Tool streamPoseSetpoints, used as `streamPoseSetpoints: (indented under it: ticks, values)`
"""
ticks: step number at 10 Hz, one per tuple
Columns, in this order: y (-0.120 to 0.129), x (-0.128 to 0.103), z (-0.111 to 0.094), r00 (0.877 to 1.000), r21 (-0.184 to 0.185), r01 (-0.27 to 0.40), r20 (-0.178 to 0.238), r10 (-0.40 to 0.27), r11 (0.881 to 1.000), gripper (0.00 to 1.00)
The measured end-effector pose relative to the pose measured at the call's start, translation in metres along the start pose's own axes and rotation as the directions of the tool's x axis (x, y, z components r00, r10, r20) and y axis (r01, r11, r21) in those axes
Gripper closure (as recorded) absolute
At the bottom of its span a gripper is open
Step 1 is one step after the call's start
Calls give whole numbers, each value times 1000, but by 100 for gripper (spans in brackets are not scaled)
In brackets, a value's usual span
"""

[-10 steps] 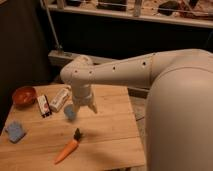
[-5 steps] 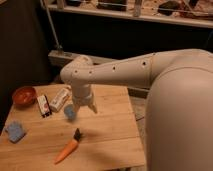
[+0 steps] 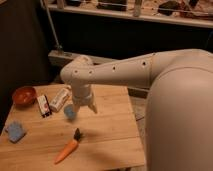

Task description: Pick up the ceramic bowl

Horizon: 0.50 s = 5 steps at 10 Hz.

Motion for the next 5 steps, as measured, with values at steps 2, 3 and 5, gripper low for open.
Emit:
streamPoseSetpoints:
  ticks: [2,3,5]
  values:
    - [0,0,0,1000,0,0,0,0,1000,35]
    - [0,0,-2,1000,-1,1,3,-1,1000,35]
    - [18,-12,-24,998,-38,34,48,-32,999,35]
